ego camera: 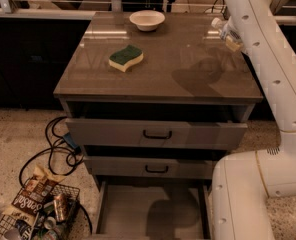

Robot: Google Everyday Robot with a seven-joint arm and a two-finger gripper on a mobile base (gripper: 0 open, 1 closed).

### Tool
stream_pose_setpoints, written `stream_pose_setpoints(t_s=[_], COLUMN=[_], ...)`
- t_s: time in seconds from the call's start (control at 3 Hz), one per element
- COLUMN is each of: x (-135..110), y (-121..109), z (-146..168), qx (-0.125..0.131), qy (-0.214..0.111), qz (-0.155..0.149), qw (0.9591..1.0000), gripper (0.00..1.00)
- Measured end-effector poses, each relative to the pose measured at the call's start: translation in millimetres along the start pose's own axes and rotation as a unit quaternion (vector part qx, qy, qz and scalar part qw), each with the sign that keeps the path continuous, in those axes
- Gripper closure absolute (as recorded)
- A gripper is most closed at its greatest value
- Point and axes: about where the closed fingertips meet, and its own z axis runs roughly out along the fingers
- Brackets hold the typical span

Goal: Place blue plastic bottle into bottom drawer

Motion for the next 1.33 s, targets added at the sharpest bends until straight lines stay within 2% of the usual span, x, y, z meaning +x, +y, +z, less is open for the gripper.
stream_pose_setpoints(t_s=[0.33,0.67,1.0,1.33], x=[12,14,19,25], y=[0,-1,3,4], z=[-37,-70,-89,-86], qx=[0.045,0.097,0.126,0.172], qy=[-0.001,-0.001,-0.003,0.032], qz=[0.032,0.069,0.102,0.138], qw=[0.9985,0.9929,0.9869,0.9748], gripper=[1.00,1.00,1.00,1.00])
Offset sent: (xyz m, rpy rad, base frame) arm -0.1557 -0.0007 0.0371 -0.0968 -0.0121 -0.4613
